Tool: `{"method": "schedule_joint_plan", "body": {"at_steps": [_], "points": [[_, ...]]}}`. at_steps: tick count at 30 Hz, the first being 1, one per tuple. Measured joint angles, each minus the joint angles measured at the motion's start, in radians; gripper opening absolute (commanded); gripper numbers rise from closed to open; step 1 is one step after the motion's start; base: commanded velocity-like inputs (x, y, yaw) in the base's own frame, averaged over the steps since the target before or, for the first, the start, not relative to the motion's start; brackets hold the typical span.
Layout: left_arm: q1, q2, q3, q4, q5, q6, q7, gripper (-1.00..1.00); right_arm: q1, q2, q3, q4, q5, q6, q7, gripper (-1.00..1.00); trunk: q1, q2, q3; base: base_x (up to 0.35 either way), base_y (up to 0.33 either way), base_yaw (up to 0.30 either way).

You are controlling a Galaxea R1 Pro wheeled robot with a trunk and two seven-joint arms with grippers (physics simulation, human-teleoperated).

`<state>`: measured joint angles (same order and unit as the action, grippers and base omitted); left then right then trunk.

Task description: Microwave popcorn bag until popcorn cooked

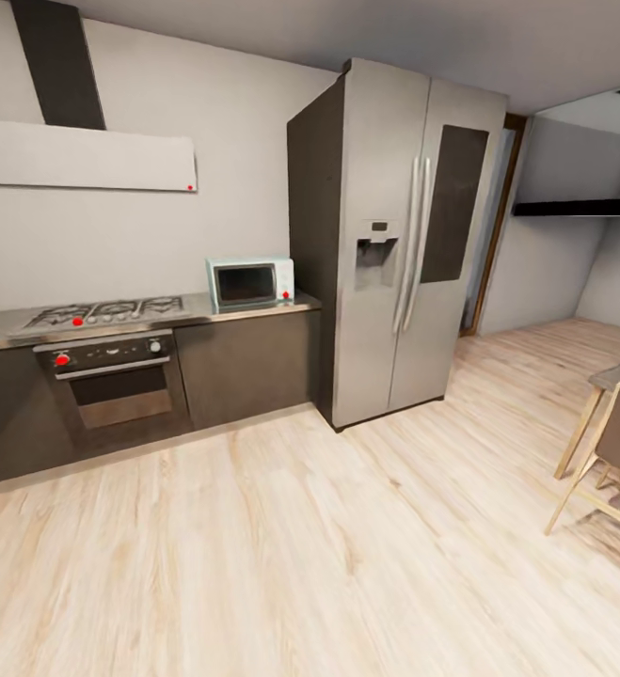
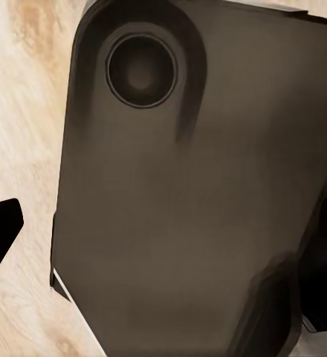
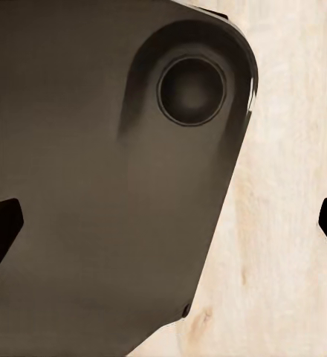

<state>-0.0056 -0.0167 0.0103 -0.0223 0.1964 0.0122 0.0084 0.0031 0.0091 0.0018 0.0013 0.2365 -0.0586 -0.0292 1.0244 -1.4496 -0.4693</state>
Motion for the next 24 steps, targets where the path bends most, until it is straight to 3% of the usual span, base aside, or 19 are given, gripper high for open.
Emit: {"method": "schedule_joint_plan", "body": {"at_steps": [24], "points": [[0.0,0.002,0.0,0.0,0.006,0.003,0.001,1.0,0.0,0.0,-0.005,0.0,-0.001,0.0,0.0,1.0,0.0,0.0,0.0,0.323,0.0,0.0]]}}
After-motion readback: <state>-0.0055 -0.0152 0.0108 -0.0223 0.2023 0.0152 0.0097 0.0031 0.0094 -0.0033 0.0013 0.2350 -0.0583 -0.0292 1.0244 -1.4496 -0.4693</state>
